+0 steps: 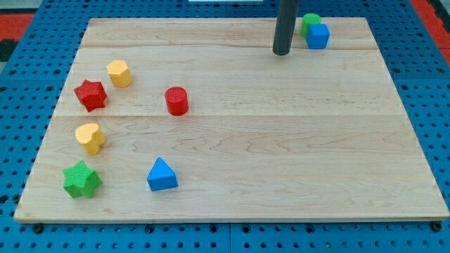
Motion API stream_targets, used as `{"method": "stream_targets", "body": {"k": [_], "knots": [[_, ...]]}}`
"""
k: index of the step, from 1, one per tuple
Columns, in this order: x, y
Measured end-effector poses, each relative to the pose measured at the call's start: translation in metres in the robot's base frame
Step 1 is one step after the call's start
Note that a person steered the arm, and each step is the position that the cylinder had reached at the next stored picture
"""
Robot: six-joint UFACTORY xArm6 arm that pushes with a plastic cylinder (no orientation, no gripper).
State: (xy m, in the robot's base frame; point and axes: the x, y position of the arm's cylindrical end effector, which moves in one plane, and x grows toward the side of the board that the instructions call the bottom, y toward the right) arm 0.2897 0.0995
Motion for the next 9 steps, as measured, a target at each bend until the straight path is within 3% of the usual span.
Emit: {"method": "stream_targets", "body": {"k": [3,4,6,7,9], "knots": [[0.012,-0.012],[0.01,-0.083],[-0.048,-0.257],[-0.026,-0.379],[0.011,-0.404]]}}
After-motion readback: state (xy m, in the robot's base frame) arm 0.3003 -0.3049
